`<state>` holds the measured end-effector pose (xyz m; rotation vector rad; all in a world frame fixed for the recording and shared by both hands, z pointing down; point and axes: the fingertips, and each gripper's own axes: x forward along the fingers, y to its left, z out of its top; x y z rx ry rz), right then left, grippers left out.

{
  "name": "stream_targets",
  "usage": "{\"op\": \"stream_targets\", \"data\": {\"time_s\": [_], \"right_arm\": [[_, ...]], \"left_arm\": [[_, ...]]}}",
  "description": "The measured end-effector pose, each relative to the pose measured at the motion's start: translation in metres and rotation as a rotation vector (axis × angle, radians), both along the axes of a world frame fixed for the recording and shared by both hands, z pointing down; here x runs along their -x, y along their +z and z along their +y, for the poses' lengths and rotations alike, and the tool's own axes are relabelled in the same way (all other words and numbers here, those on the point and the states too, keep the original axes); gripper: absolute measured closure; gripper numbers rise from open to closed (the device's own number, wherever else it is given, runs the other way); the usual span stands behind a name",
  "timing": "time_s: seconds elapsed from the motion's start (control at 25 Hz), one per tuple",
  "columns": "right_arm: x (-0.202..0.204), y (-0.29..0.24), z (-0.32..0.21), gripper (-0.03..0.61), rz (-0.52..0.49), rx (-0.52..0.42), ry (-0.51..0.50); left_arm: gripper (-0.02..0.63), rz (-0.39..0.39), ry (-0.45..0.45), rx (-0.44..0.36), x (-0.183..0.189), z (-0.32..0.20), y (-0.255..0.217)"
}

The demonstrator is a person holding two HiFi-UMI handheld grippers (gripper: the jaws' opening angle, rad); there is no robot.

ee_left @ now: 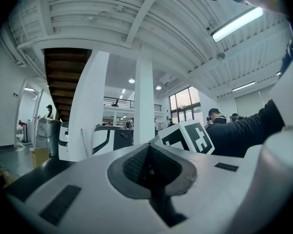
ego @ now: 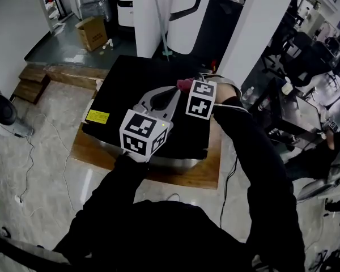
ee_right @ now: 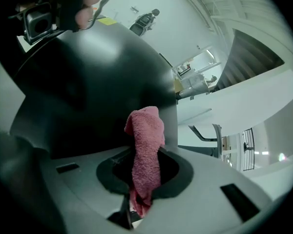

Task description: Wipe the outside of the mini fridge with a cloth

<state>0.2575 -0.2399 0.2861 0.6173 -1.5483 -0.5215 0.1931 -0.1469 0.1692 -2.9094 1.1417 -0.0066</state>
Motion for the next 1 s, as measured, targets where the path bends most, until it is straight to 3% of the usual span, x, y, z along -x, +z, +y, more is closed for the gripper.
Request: {"op": "stream_targets", "data": {"time_s": [0.52,1.0], "right_arm": [[0.053,-0.002,0.129,0.520,-0.083,0.147,0.029],[0.071,-0.002,0.197,0.517,-0.157,0.238,0.091]], "left_arm": [[0.607,0.015,0.125,-0.015,0.049,0.073,-0.009],[0.607,0.023,0.182,0.004,0.079,0.125,0.011]]}}
